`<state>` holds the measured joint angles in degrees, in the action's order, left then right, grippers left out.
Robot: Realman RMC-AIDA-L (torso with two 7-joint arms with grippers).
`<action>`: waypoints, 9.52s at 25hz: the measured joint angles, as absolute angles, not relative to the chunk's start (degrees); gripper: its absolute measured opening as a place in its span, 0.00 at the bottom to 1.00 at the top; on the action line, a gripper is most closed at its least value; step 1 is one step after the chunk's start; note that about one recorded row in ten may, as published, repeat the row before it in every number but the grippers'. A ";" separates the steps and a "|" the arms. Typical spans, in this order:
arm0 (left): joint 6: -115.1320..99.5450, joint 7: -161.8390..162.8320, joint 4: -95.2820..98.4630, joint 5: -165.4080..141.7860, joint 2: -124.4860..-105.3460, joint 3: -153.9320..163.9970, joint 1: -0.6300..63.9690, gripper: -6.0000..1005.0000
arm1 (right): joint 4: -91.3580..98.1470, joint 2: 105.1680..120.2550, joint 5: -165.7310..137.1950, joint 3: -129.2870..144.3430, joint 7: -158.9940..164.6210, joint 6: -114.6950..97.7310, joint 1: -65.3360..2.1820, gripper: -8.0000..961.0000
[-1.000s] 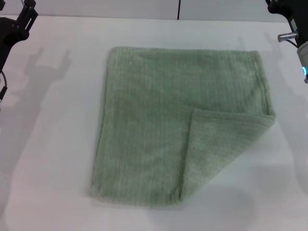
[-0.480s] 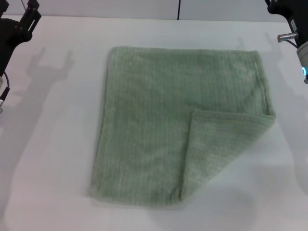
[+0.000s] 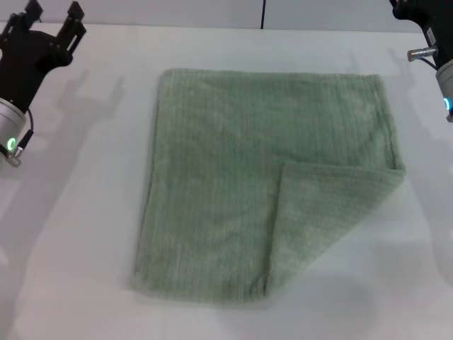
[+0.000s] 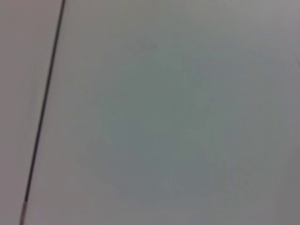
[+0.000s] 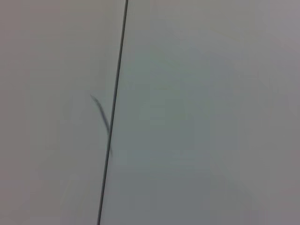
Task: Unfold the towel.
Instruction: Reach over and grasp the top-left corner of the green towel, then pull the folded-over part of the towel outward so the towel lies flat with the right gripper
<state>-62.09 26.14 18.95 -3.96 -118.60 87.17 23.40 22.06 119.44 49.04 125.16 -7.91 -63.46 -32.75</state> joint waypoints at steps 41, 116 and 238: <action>-31.94 40.95 20.69 -3.95 -119.09 110.65 33.57 0.00 | 22.06 119.33 49.05 125.15 -7.50 -63.37 -33.23 0.82; -26.11 43.77 22.07 -3.96 -119.09 114.34 33.61 0.00 | 67.79 118.67 27.61 106.54 -8.98 9.56 -32.36 0.82; -25.48 43.15 22.85 -4.05 -118.92 115.13 33.31 0.00 | 49.81 119.18 35.12 96.59 -19.88 72.15 -54.36 0.24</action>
